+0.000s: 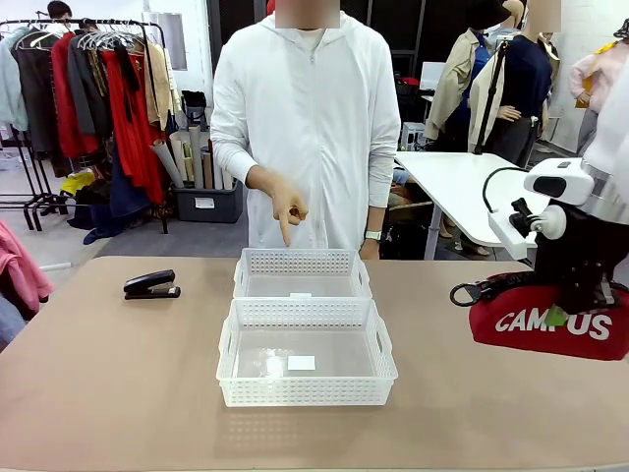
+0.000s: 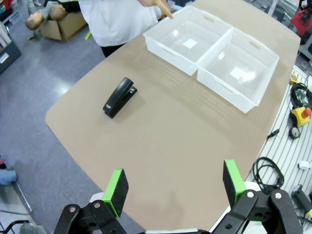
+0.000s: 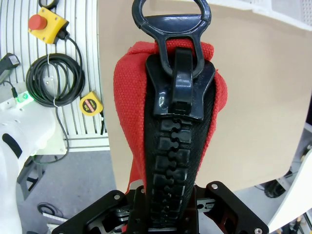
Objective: Distribute items into two baskets.
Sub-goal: Place the picked Pencil pouch into the Organizing basket as instructed by the person.
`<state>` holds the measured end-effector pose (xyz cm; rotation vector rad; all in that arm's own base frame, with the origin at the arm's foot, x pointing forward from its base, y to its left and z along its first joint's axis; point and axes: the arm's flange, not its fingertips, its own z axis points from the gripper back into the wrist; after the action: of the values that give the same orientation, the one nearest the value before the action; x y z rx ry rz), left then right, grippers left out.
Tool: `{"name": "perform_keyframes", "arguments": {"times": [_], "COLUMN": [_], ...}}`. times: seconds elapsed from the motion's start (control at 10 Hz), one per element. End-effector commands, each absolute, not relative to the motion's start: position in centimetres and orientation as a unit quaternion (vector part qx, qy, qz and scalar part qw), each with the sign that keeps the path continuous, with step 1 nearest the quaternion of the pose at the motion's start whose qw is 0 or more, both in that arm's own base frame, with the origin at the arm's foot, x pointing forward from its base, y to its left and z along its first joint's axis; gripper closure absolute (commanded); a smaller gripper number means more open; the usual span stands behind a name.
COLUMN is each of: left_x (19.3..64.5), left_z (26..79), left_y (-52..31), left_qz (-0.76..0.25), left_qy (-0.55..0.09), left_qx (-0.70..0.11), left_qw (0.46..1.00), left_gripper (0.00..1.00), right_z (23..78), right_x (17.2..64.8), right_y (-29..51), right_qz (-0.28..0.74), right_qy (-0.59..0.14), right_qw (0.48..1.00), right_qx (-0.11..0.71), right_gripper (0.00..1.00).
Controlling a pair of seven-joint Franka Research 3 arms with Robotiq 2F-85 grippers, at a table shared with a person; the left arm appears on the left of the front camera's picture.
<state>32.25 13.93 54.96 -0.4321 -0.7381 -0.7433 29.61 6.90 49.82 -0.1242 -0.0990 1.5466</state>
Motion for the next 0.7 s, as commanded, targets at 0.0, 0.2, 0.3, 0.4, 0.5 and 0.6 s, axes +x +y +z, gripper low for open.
{"name": "perform_keyframes", "arguments": {"times": [0.0, 0.2, 0.3, 0.4, 0.5, 0.6], "left_x": [32.2, 32.2, 32.2, 32.2, 32.2, 32.2], "left_z": [55.0, 55.0, 55.0, 55.0, 55.0, 55.0], "left_y": [14.0, 14.0, 14.0, 14.0, 14.0, 14.0], "left_qz": [-0.356, -0.356, -0.356, -0.356, -0.356, -0.356], "left_qy": [-0.355, -0.355, -0.355, -0.355, -0.355, -0.355], "left_qx": [-0.208, -0.208, -0.208, -0.208, -0.208, -0.208], "left_qw": [0.839, 0.839, 0.839, 0.839, 0.839, 0.839], "left_gripper": [0.0, 0.0, 0.0, 0.0, 0.0, 0.0], "right_z": [49.8, 49.8, 49.8, 50.1, 50.5, 50.8], "right_x": [29.8, 29.8, 29.6, 30.1, 30.5, 31.0], "right_y": [7.1, 7.1, 6.9, 7.4, 7.9, 8.5], "right_qz": [0.696, 0.696, 0.698, 0.697, 0.698, 0.7], "right_qy": [-0.051, -0.051, -0.045, -0.055, -0.071, -0.075], "right_qw": [0.714, 0.714, 0.713, 0.712, 0.711, 0.708], "right_qx": [-0.056, -0.056, -0.056, -0.06, -0.059, -0.061], "right_gripper": [1.0, 1.0, 1.0, 1.0, 1.0, 1.0]}}
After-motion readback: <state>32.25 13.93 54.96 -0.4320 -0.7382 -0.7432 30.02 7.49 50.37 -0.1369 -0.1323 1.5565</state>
